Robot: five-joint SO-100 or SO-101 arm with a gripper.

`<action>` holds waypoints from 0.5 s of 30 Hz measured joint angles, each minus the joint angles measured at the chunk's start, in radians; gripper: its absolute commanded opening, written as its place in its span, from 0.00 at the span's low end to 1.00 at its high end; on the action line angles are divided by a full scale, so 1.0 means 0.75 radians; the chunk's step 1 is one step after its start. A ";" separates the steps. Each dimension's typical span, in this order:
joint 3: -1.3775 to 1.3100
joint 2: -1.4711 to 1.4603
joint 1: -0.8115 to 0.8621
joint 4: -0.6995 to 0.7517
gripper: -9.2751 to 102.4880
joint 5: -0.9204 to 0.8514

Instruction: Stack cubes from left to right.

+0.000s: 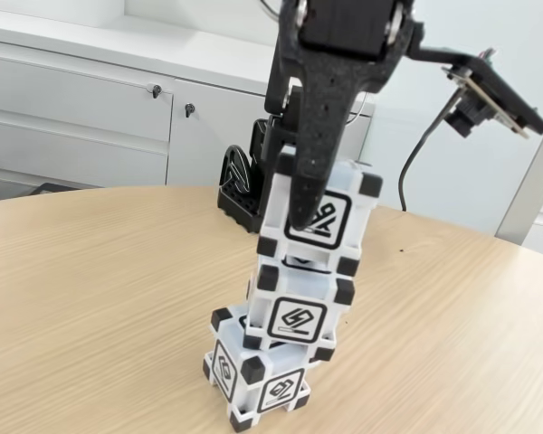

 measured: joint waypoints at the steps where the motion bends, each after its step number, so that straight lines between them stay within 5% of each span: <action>1: 0.000 0.000 0.000 0.000 0.31 -0.004; 15: 0.000 0.000 0.000 -0.006 0.39 -0.020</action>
